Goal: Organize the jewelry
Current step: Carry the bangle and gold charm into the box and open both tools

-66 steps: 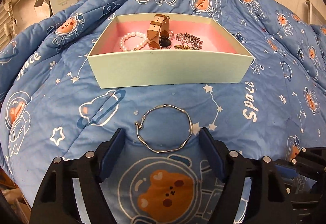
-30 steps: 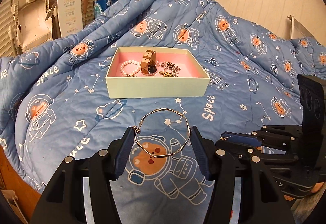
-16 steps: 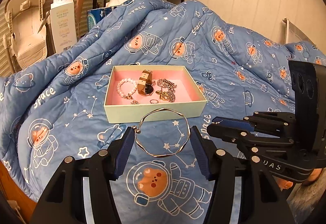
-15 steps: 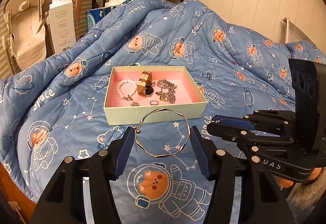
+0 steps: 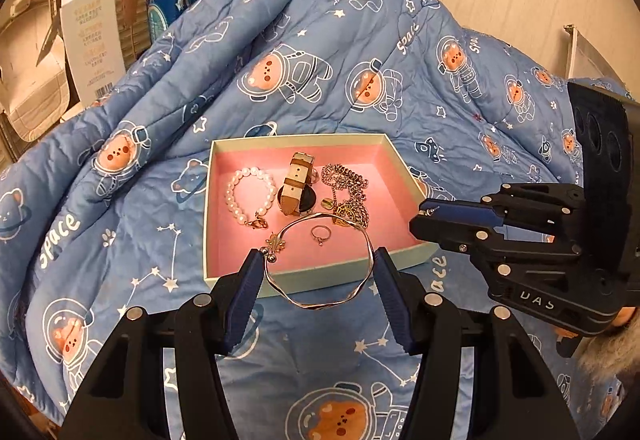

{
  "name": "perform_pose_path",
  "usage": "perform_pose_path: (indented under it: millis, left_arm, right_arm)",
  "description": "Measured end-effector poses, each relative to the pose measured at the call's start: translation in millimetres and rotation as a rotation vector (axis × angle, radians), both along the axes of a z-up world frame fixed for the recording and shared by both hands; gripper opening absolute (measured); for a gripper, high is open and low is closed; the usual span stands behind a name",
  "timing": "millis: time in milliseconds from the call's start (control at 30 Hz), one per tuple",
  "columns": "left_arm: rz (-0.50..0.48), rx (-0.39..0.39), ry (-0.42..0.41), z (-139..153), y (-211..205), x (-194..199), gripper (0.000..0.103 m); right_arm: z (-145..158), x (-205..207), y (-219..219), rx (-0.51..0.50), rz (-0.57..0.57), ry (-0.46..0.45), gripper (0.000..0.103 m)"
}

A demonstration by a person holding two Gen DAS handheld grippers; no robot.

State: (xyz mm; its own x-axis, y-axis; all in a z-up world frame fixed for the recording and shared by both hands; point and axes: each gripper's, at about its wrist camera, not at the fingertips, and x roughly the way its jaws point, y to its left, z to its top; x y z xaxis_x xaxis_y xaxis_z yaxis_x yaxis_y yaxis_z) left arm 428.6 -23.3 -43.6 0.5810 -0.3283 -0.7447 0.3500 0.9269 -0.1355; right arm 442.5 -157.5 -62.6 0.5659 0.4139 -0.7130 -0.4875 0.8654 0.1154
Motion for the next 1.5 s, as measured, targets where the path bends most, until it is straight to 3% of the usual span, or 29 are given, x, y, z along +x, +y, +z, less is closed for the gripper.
perform_pose_path:
  millis: [333,767,1167,1367,1500]
  left_arm:
    - [0.010,0.027,0.123,-24,-2,53,0.055]
    - [-0.030,0.100,0.201,-45,-13,80,0.055]
    - [-0.037,0.140,0.230,-55,-22,89,0.055]
    - [-0.027,0.118,0.222,-51,-18,83,0.056]
    - [-0.018,0.103,0.203,-47,-13,79,0.065]
  right_arm:
    - [-18,48,9,-0.102,0.021,0.053,0.015]
    - [-40,73,27,-0.243,0.111,0.106,0.015]
    - [-57,83,41,-0.342,0.152,0.141,0.015]
    - [-60,87,44,-0.351,0.152,0.144,0.015]
    - [-61,87,46,-0.361,0.154,0.137,0.016]
